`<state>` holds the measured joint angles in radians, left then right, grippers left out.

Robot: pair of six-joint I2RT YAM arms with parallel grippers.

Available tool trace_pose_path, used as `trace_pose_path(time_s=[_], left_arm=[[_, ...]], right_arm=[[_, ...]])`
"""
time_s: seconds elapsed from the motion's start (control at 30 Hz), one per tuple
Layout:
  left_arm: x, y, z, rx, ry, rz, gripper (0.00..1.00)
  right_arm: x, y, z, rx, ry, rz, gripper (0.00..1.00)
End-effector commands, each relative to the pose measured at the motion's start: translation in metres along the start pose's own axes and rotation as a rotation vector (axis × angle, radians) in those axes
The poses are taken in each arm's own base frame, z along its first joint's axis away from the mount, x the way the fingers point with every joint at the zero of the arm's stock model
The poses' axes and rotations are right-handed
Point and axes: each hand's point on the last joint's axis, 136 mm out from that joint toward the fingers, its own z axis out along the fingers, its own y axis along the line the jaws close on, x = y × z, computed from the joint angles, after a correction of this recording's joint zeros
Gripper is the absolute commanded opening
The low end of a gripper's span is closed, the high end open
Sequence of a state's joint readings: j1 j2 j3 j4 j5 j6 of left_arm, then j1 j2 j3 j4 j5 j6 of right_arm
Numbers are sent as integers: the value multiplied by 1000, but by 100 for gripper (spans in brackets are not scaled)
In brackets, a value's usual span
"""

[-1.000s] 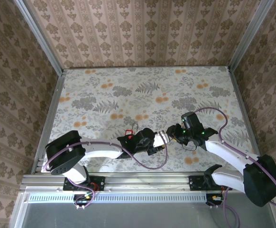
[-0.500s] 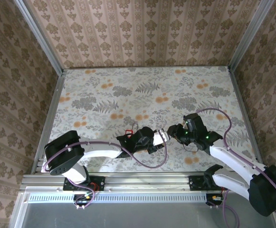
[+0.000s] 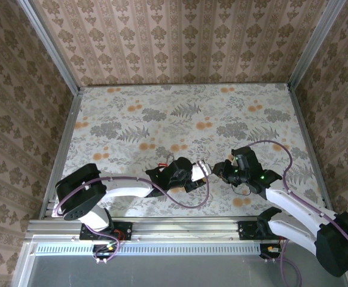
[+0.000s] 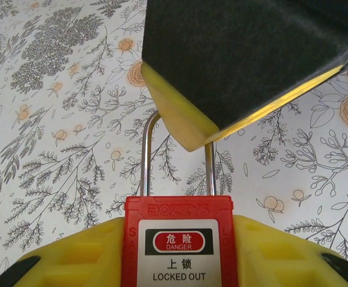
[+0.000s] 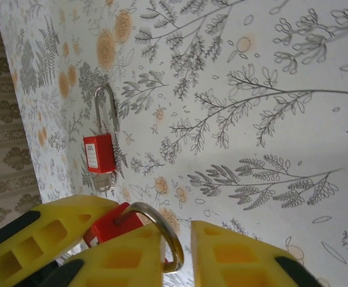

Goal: Unlock with the key

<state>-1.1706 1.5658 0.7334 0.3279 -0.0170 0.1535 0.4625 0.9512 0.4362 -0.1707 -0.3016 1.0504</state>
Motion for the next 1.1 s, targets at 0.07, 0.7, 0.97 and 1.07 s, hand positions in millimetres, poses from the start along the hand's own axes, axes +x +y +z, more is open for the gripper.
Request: trace_pose_path(time_s=[0.07,0.7,0.97,1.07], left_arm=[[-12,-2,-7,21,-61,-23,9],[13,-12,-5,-27,-8,-5,9],[13,-10,-6,-32,-4,2,9],[12,-10,-6,-32,-6,1,9]], right_arm=[[-5,-8,-4,51,-23,13,6],[-25,-12,-16,57,-75,83,31],[-29,-8,-28,50,-97,53,52],[-26,-4,-24,24,-71,44,53]])
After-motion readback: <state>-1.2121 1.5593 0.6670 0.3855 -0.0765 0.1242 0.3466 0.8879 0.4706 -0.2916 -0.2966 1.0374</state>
